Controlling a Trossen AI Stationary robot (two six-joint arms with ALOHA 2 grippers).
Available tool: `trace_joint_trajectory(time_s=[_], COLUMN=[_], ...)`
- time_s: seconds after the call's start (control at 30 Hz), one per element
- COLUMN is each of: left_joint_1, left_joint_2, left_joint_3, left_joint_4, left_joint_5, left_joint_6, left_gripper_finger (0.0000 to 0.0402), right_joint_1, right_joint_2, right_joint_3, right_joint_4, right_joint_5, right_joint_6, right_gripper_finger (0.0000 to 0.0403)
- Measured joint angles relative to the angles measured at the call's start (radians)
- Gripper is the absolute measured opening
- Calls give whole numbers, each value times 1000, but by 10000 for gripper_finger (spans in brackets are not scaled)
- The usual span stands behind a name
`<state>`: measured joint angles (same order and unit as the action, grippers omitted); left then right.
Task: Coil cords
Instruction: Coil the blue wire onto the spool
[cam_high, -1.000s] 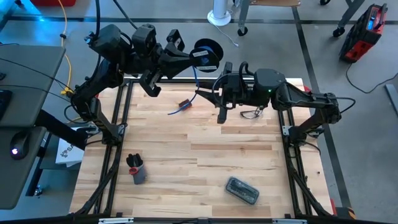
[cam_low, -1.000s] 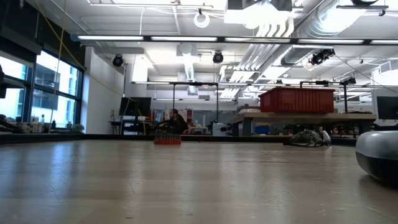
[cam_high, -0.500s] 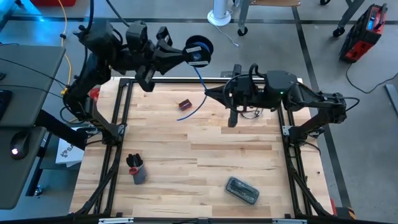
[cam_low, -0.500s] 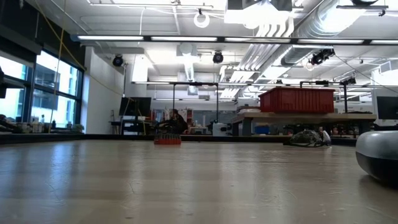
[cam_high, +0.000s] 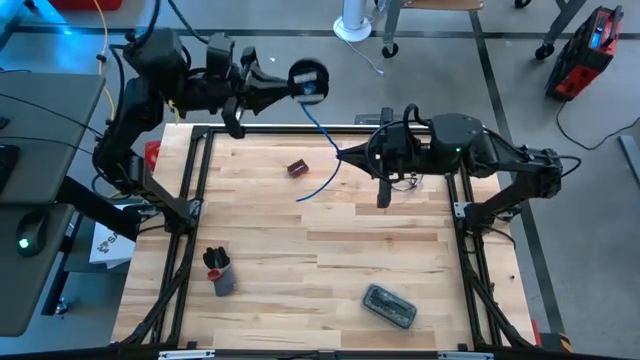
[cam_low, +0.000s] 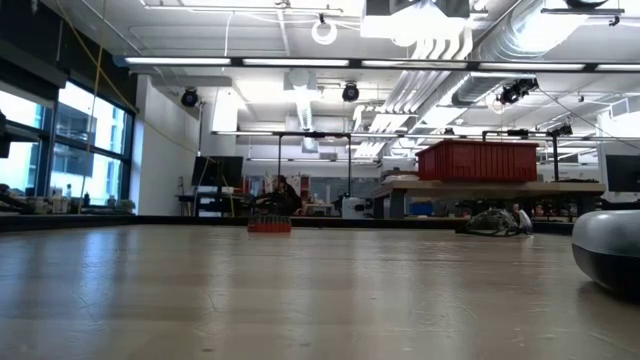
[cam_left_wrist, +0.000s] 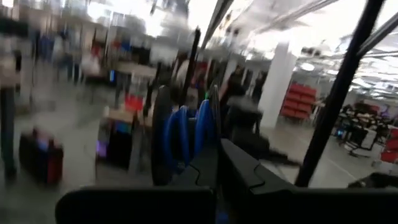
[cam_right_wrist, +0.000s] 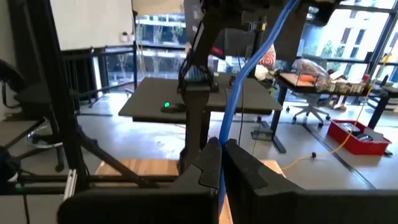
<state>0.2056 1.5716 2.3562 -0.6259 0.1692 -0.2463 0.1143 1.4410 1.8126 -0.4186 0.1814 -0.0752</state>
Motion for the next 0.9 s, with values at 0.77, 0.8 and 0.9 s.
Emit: trace_joint_trajectory(time_s=[0.77,0.8,0.9], left_joint_1=[4,4,4], left_joint_2=[-7,-3,12], left_joint_3=[0,0,0], left_joint_4=[-421,-418,-421], left_joint_5=[245,265,337], left_joint_6=[-385,-398,-435], left_gripper_finger=[0,0,0], right_joint_1=[-15,-16,-23], right_joint_2=[-13,-13,-13], right_joint_3=[0,0,0], right_joint_4=[-71,-71,-71], right_joint_5=[-2,-2,-2], right_joint_6=[-55,-57,-62], right_gripper_finger=[0,0,0])
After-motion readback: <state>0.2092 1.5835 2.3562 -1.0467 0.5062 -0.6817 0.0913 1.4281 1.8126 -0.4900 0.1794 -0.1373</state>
